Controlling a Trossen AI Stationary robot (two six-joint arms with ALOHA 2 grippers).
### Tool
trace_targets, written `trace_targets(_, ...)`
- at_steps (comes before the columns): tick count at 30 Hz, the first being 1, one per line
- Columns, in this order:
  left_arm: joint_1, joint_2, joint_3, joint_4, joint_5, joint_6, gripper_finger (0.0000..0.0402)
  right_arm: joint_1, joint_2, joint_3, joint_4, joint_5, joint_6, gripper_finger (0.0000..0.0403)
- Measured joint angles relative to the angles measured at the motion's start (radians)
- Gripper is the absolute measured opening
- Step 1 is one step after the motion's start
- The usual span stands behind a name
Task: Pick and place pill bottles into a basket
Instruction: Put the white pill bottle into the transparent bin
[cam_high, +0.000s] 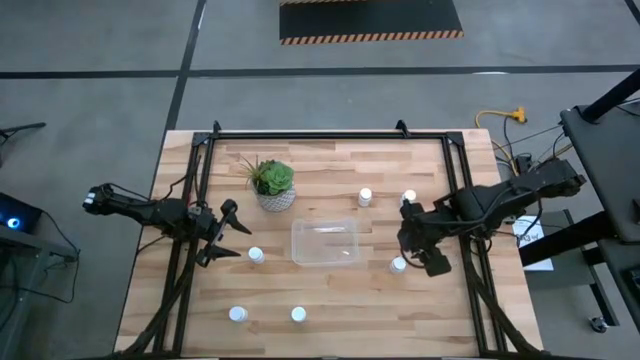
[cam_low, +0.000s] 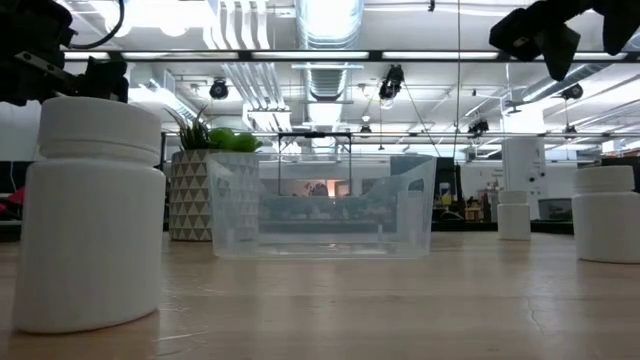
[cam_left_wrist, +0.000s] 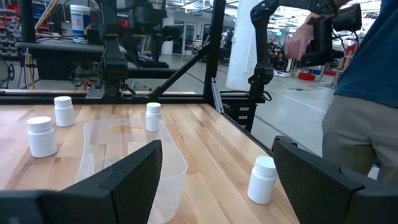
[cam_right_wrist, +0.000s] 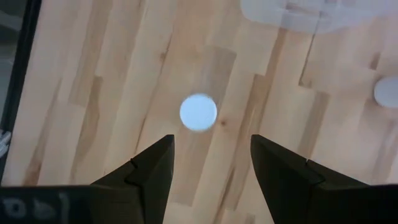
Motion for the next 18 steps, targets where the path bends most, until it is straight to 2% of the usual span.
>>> trace_targets(7,0.0,0.0,0.0,0.0,-0.001,0.0,0.029,0.0,0.003,-0.051,0.084,-0.042,0.016,0.0201)
trace_targets(10,0.0,0.001,0.0,0.001,-0.001,0.0,0.029,0.0,0.006,-0.071,0.107,-0.092,0.018,0.0206)
trace_targets(13,0.0,0.002,0.0,0.002,-0.001,0.0,0.029,0.0,0.005,-0.088,0.136,-0.104,0.021,0.0231)
trace_targets(18,0.0,0.002,0.0,0.001,0.003,0.0,0.029,0.0,0.005,-0.103,0.153,-0.103,0.01,0.0303)
